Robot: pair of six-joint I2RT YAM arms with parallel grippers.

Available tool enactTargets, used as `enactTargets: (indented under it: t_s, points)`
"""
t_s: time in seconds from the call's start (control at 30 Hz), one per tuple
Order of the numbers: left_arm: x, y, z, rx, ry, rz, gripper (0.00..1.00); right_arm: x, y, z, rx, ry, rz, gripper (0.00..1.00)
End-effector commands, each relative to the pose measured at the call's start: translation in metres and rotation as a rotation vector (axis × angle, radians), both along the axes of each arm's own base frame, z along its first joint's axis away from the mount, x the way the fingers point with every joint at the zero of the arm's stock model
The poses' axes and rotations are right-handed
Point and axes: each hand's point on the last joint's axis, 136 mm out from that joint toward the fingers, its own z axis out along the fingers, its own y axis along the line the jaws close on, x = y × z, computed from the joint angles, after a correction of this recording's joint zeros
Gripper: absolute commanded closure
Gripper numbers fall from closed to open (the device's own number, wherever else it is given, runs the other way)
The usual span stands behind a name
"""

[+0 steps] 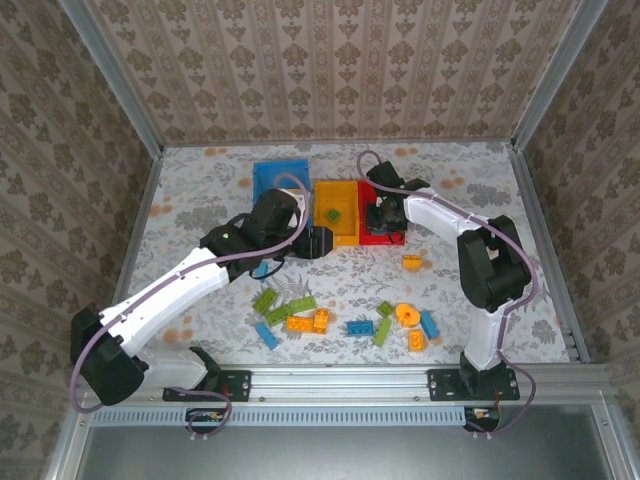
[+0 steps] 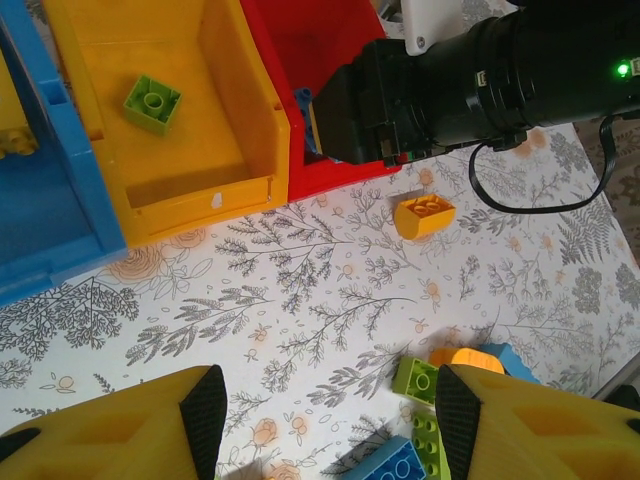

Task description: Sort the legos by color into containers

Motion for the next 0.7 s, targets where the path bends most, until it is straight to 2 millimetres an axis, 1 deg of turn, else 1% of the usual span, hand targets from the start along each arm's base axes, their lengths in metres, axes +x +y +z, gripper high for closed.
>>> enactTargets:
  t_s: [0.0, 0.07, 0.13, 0.23, 0.33, 0.4, 0.5, 0.67]
  points:
    - [-0.002, 0.003, 0.014, -0.019, -0.043, -0.004, 0.39, 0.002, 0.002, 0.015, 0.033, -0.026, -0.016, 0.73]
    - [-0.003, 0.005, 0.013, -0.019, -0.041, 0.003, 0.39, 0.001, 0.002, 0.027, 0.033, -0.053, -0.009, 0.73]
    - [-0.004, 0.005, 0.013, -0.02, -0.039, 0.003, 0.39, 0.0, 0.0, 0.031, 0.027, -0.059, -0.009, 0.72]
    - [-0.003, 0.004, 0.012, -0.022, -0.04, 0.001, 0.39, -0.002, 0.0, 0.017, 0.028, -0.017, -0.015, 0.72]
    - [-0.003, 0.002, 0.014, -0.022, -0.042, -0.003, 0.39, -0.002, 0.003, 0.003, 0.043, 0.017, -0.026, 0.68]
    - [-0.003, 0.003, 0.015, -0.022, -0.044, -0.004, 0.4, -0.002, 0.004, -0.001, 0.051, 0.025, -0.035, 0.64]
    - [-0.005, 0.004, 0.015, -0.019, -0.041, -0.005, 0.4, -0.002, 0.006, -0.001, 0.059, 0.025, -0.029, 0.52]
    - [-0.01, 0.012, 0.012, -0.005, -0.033, 0.005, 0.4, -0.001, 0.005, 0.009, 0.058, 0.007, -0.02, 0.42]
